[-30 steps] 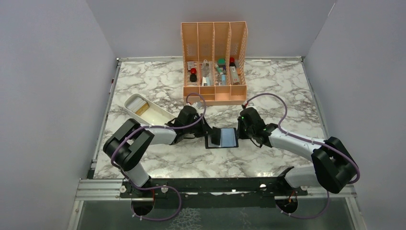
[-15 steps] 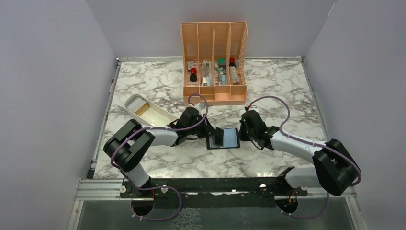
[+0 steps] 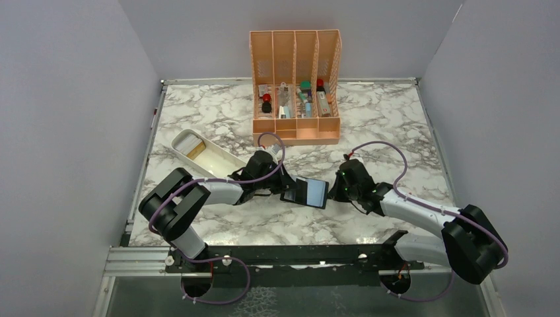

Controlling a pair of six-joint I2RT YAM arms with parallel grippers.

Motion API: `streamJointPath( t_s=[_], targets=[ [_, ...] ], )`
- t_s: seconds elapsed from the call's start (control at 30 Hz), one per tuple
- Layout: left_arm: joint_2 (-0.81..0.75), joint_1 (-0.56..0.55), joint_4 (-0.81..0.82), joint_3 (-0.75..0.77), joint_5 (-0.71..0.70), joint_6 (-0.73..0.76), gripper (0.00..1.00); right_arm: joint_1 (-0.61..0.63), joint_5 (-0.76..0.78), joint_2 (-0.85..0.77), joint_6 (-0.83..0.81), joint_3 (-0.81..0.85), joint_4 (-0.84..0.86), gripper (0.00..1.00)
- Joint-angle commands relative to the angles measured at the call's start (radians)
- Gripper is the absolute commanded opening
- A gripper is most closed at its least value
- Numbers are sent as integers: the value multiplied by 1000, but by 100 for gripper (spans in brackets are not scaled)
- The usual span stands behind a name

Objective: Put the credit cards into the card holder
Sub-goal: Insert the credit card into the card holder.

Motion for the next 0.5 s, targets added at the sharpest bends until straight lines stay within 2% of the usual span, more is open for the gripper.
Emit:
streamJointPath(
  t_s=[0.0, 0.3, 0.47],
  targets=[
    [4, -8, 18, -2, -34, 9, 0, 2, -31, -9, 20, -22, -41, 1],
    [37, -8, 6, 17, -63, 62, 0, 2, -37, -30, 8, -29, -48, 1],
    [82, -8, 6, 41, -28, 69, 0, 1, -37, -43, 2, -27, -52, 1]
  ],
)
